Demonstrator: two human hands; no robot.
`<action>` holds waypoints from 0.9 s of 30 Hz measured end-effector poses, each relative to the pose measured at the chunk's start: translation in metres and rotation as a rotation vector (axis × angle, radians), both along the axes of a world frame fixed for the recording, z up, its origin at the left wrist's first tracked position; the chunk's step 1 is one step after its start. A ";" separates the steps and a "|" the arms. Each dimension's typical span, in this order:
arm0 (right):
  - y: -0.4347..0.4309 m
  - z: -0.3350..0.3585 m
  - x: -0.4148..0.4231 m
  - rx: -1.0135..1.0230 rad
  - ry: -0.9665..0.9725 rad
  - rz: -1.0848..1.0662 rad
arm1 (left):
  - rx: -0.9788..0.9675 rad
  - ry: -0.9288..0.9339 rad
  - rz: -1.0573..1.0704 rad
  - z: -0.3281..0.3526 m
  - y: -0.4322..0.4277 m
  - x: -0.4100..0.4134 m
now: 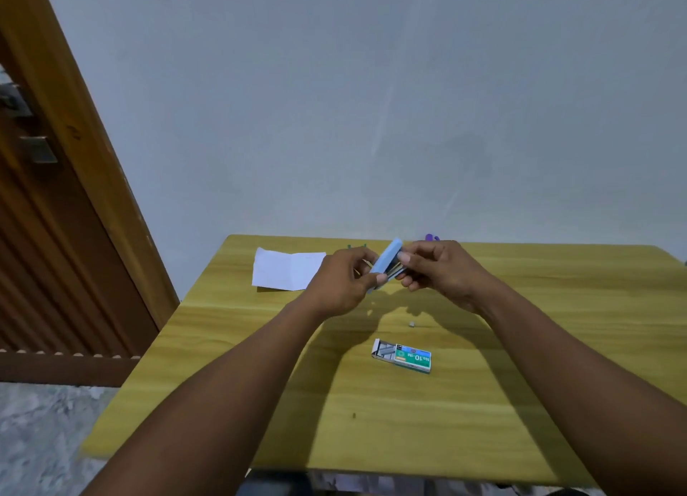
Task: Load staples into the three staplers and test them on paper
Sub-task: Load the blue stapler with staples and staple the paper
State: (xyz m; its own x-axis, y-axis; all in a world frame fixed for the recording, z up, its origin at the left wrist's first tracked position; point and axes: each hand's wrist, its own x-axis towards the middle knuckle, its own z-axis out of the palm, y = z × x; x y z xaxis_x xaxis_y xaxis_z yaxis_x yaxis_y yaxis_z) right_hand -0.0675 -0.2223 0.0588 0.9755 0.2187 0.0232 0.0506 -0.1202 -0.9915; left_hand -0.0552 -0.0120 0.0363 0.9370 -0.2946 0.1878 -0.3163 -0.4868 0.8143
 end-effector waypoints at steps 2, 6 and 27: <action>-0.003 -0.005 -0.001 0.029 -0.061 -0.067 | -0.134 0.017 0.044 0.002 -0.003 -0.005; -0.008 -0.016 -0.003 0.279 -0.026 -0.199 | -0.569 0.188 0.112 0.016 -0.007 -0.016; -0.019 -0.004 -0.017 0.210 0.001 -0.079 | 0.299 -0.367 -0.149 0.032 -0.017 -0.013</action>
